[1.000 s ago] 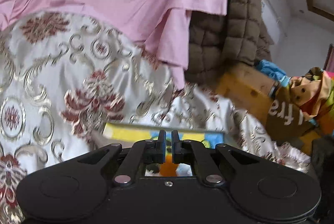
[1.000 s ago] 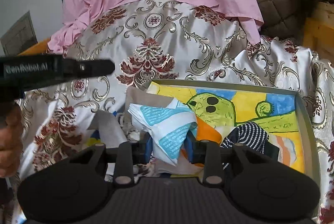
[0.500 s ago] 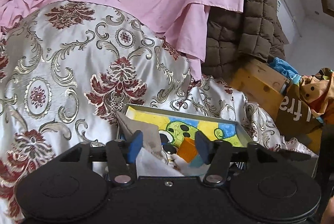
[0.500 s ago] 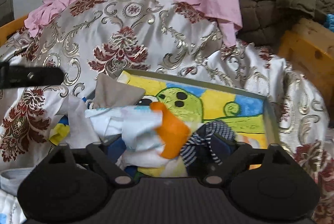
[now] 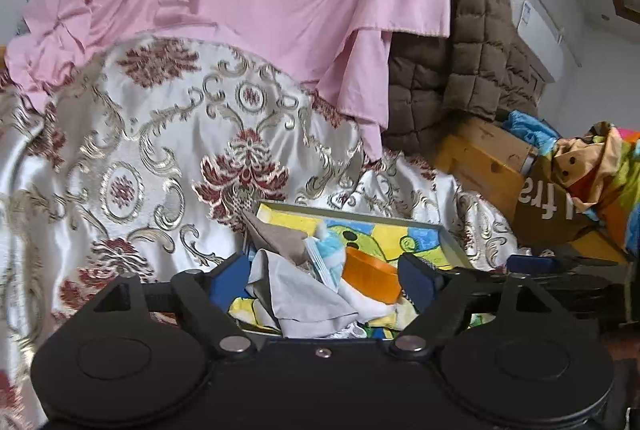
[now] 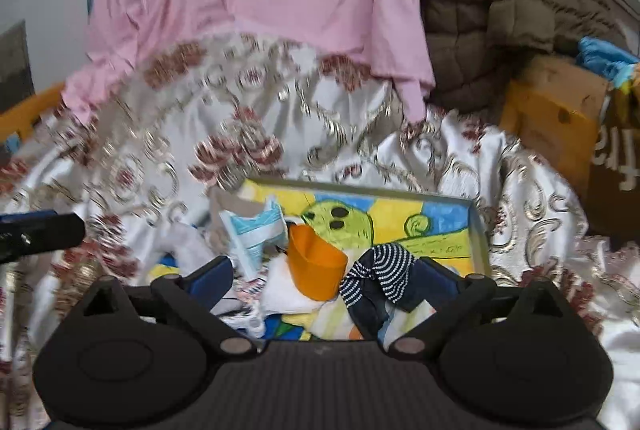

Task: Organize soft objects
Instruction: 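Open left tool to drop grey cloth in tray while right tool releases striped cloth, then move both tools back toward the white baby cloths beside the green bag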

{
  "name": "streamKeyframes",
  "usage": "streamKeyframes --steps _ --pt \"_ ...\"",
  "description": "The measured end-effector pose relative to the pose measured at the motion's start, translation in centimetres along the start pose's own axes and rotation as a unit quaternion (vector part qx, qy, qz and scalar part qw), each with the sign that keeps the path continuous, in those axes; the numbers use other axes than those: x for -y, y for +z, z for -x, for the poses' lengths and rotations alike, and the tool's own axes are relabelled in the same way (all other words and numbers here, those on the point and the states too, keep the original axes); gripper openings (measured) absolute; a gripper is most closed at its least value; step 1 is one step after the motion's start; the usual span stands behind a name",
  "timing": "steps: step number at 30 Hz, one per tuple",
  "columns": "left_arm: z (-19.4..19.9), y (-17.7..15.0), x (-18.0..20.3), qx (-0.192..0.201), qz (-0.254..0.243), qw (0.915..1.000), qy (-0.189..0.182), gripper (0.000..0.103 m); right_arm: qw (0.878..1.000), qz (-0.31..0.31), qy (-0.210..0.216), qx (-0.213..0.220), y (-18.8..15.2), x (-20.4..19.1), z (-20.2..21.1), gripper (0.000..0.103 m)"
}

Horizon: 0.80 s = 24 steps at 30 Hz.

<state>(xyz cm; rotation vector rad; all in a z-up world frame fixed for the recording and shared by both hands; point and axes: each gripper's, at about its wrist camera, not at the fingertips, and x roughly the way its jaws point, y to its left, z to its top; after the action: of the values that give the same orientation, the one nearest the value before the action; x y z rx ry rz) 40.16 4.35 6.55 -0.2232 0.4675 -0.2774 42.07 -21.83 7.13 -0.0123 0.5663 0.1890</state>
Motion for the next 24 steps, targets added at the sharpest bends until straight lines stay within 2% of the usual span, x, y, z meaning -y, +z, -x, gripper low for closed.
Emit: streamKeyframes --steps 3,9,17,24 --pt "3.0 -0.4 0.8 0.016 -0.005 0.9999 0.002 0.095 1.0 -0.003 0.007 0.03 -0.3 -0.2 4.0 0.101" --pt "9.1 -2.0 2.7 0.042 -0.015 0.999 0.005 0.1 0.997 -0.011 0.026 0.074 -1.4 -0.9 11.9 0.103" --pt "15.6 -4.8 5.5 0.059 -0.043 0.9973 0.009 0.102 0.993 0.001 0.025 0.112 -4.1 -2.3 20.0 0.103" --pt "20.0 -7.9 7.6 0.066 -0.079 0.9946 0.014 0.102 0.991 -0.003 0.02 0.131 -8.1 -3.4 24.2 0.103"
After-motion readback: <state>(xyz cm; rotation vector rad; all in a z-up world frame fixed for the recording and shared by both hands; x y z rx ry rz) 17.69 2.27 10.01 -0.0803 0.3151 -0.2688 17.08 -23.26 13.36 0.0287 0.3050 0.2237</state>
